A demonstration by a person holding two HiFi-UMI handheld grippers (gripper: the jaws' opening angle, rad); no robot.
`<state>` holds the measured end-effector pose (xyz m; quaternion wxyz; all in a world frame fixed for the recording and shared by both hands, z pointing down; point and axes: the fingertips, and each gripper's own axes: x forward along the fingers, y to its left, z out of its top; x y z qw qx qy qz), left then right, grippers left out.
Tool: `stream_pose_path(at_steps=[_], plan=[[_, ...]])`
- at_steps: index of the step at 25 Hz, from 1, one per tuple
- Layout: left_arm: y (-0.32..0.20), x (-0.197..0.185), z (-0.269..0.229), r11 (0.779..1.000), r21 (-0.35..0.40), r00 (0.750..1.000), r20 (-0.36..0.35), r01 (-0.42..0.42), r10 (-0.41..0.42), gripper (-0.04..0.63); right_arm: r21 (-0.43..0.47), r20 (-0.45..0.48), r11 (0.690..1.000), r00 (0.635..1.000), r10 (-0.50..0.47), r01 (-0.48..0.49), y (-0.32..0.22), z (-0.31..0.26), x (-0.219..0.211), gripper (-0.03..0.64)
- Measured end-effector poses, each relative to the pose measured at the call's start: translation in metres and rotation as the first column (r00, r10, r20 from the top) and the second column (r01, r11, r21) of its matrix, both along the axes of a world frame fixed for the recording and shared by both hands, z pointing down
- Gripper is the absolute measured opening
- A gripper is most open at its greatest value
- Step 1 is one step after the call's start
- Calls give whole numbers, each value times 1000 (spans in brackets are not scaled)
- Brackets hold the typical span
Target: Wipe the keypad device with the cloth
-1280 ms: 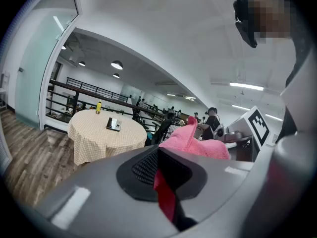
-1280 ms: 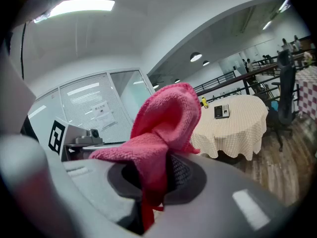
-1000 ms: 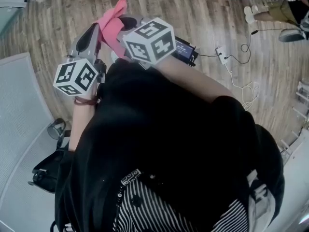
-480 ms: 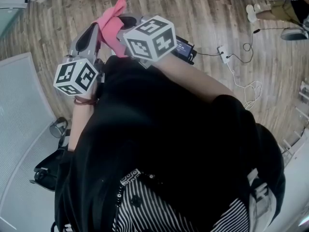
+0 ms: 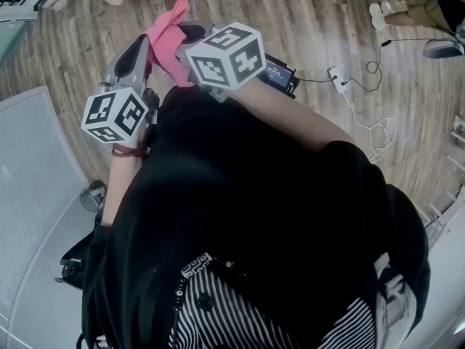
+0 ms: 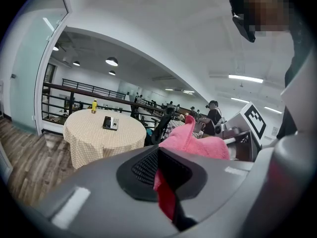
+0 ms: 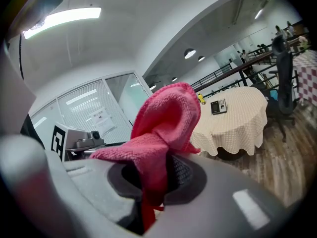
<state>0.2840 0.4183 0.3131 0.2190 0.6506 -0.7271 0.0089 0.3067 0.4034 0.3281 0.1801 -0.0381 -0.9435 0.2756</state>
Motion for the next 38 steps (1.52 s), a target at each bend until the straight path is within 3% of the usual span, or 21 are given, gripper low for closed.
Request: stream_pose_path(at_steps=[9,16,19,28,31,35,38], plan=[[-75,-82,1,998,-27,998,-14,-65,65,-3,-6,-51,997,996,74,-74,-73,1,-81,63],[-91,-78,8,993,2,993,5,-118,118,-3,22,-33,993,992,120,-120,-88,7,-76,63],[-100,-94,0,992,22,992,10,-125,125,-3,33,-23,990,990,138,-137,-97,0,-93,63],[-114,-168,-10,984,22,984,24,-177,176,-3,54,-41,982,982,182,-180,-110,-11,-166,63],[-109,-171,-9,980,22,980,23,-197,197,-3,66,-49,978,978,203,-199,-103,-11,-168,63],[-100,-221,1,975,16,975,6,-220,220,-3,70,-82,973,971,224,-218,-94,-1,-218,63],[-89,-237,10,972,12,972,0,-236,236,-3,80,-109,970,965,239,-231,-81,9,-234,63]])
